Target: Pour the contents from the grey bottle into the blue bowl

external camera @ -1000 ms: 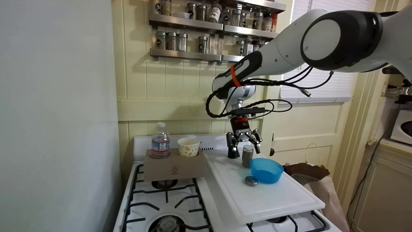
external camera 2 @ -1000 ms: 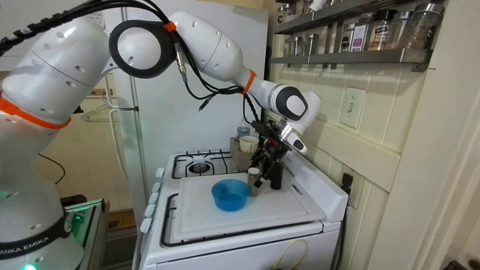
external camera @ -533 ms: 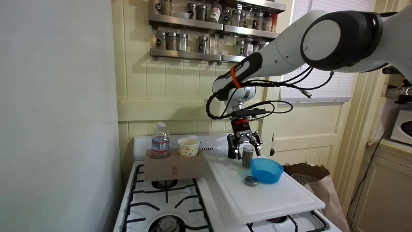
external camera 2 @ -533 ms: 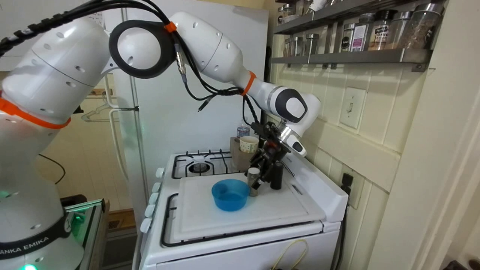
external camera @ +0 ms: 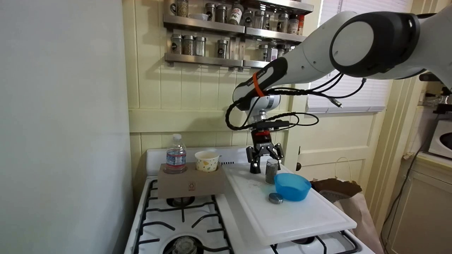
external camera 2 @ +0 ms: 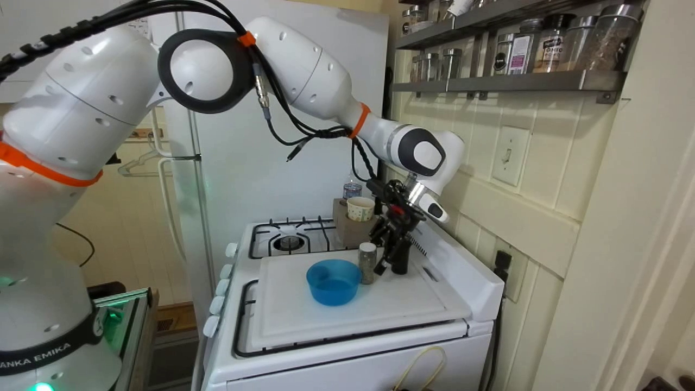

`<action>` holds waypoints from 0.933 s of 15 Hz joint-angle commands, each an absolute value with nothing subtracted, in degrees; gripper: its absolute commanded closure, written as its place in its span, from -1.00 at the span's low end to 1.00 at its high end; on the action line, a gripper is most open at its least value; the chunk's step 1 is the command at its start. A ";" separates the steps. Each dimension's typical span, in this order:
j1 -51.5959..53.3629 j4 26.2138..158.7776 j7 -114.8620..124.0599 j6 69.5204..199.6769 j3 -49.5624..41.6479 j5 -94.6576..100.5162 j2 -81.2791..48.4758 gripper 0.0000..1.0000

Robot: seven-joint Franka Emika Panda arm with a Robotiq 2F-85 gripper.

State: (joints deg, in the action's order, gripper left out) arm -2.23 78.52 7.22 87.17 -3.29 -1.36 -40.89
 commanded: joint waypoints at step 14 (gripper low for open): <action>-1.88 79.42 7.53 84.22 -3.26 -0.72 -40.99 -0.48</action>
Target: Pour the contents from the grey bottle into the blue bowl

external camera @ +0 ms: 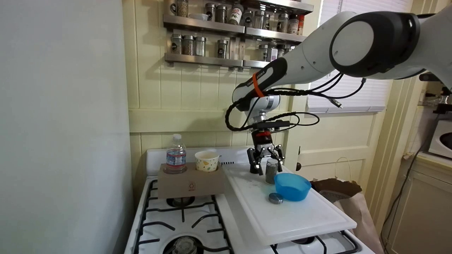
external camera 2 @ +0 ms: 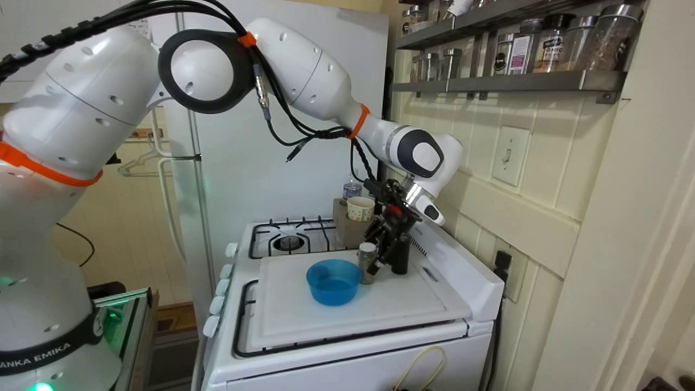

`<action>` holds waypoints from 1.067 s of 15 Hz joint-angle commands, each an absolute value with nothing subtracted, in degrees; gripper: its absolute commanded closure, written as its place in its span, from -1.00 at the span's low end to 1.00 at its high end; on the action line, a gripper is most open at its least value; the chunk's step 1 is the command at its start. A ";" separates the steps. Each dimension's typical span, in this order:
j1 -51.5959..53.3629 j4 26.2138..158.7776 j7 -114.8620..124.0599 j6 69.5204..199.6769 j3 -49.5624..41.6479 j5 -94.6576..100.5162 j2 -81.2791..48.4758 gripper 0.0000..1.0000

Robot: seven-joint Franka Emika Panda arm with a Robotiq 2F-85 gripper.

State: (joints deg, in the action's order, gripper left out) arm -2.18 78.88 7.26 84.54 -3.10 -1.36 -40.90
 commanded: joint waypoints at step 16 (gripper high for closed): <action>0.57 99.35 9.85 101.23 -3.10 0.45 -20.19 0.53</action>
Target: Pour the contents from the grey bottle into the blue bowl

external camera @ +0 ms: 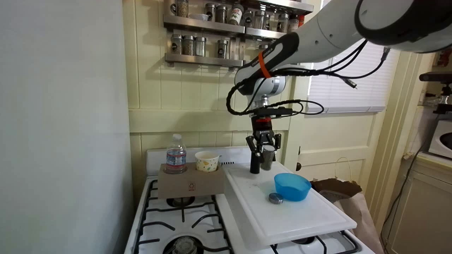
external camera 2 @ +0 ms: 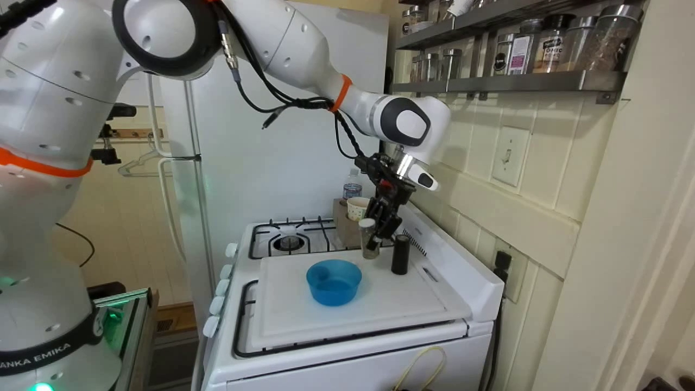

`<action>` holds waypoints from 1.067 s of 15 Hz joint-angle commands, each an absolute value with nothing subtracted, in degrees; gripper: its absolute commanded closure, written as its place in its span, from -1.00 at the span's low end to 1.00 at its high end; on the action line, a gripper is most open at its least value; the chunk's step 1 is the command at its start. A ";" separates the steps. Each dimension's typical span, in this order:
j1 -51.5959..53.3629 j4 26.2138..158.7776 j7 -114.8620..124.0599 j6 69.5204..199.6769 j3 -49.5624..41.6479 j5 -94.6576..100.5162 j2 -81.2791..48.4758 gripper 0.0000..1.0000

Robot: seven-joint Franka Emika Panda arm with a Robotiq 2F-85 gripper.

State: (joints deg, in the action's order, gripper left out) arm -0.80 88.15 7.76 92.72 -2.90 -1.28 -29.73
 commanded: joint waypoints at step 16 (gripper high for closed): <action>-5.19 142.97 45.82 142.06 -0.72 23.01 16.20 0.53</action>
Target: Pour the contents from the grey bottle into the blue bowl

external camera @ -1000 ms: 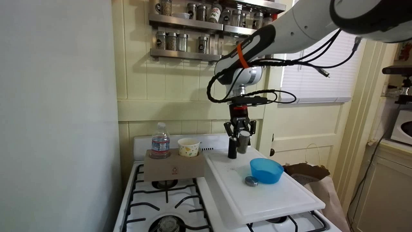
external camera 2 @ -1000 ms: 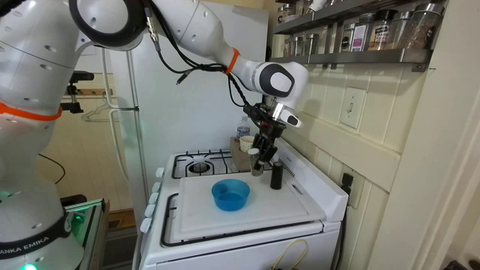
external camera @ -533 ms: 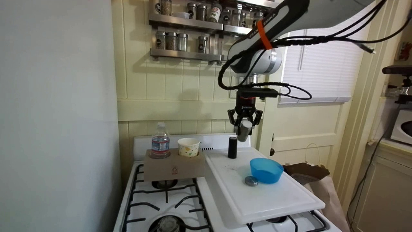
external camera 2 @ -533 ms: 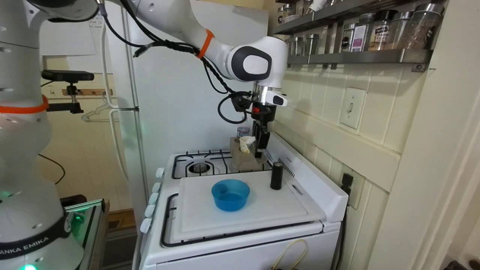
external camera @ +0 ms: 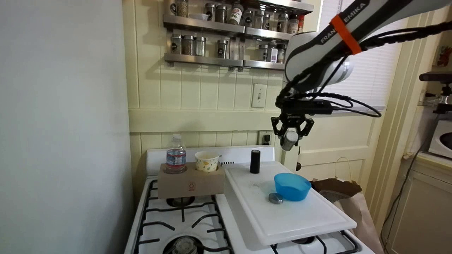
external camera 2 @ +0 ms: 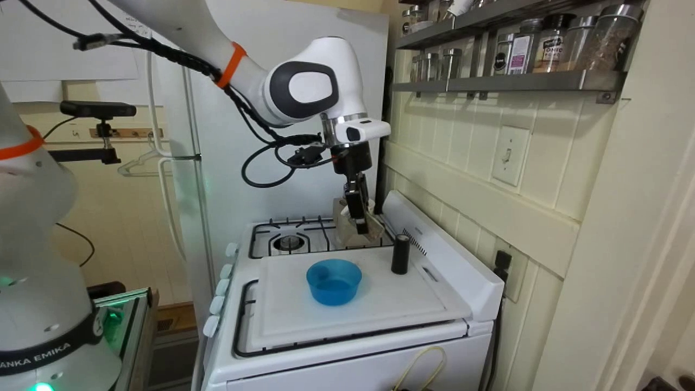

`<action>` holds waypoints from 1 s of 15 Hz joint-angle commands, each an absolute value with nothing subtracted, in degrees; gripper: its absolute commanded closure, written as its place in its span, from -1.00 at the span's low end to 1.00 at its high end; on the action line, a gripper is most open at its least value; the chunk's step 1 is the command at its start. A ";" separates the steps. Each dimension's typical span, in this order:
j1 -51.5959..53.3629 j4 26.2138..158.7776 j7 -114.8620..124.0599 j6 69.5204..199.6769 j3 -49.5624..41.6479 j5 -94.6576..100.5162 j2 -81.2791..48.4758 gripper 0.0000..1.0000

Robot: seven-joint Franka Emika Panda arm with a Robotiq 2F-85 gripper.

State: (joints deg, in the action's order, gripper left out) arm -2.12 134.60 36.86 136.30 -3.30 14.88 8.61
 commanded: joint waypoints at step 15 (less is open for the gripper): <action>-8.62 138.90 73.30 127.15 12.83 55.17 19.11 0.53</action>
State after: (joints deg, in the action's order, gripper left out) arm -10.10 139.05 64.96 133.96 10.67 47.89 17.11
